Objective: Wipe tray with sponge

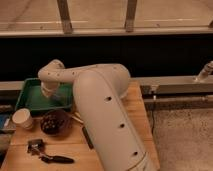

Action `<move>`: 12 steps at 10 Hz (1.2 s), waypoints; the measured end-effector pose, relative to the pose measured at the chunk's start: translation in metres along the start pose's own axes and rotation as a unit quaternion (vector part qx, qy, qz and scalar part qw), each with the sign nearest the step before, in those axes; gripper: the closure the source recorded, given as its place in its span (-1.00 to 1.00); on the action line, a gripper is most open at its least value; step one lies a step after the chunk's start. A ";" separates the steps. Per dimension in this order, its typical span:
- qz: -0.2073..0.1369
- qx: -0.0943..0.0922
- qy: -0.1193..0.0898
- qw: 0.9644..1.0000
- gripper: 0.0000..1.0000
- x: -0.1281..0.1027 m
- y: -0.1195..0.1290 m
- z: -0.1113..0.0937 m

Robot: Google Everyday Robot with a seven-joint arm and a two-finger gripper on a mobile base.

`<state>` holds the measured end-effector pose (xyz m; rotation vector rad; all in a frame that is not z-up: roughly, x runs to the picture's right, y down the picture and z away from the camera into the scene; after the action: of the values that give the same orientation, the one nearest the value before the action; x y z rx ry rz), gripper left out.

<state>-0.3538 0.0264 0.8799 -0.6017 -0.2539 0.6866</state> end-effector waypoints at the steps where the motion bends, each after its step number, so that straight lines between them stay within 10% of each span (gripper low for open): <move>1: -0.003 -0.005 -0.008 1.000 1.00 -0.005 0.002 -0.006; 12: 0.034 0.020 0.017 0.999 1.00 0.048 -0.029 0.008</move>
<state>-0.3058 0.0440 0.9043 -0.5859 -0.1896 0.7440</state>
